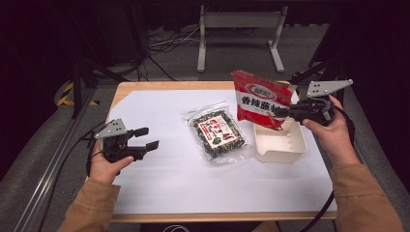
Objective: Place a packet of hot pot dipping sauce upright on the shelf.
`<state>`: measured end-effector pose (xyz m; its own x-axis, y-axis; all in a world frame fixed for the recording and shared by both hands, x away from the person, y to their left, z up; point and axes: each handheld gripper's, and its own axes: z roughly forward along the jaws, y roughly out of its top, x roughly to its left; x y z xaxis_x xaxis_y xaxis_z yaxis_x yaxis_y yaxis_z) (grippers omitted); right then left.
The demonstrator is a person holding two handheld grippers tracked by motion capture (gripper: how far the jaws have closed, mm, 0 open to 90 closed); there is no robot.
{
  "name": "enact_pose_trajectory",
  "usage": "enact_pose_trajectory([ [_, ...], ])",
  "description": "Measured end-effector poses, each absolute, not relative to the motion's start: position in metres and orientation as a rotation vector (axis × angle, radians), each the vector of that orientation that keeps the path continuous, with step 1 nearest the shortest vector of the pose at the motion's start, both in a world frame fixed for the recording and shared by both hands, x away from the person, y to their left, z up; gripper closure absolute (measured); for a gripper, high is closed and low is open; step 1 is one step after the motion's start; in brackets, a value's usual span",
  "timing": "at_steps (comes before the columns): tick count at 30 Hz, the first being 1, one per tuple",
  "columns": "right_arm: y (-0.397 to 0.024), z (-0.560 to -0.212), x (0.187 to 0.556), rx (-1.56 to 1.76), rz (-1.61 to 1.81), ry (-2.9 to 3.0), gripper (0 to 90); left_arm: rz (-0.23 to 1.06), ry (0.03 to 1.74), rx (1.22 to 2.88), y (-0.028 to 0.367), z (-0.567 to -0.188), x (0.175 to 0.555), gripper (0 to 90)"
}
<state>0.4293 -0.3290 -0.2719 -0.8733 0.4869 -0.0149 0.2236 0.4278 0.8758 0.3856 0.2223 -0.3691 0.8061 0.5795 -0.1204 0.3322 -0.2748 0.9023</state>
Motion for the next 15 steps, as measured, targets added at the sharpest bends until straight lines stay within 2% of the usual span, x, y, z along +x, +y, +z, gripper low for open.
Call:
enact_pose_trajectory([
  [15, -0.354, -0.281, 0.452, 0.704, 1.383, 2.378, 89.7, 0.282, 0.714, 1.877, 0.234, -0.376, 0.384, 31.5],
])
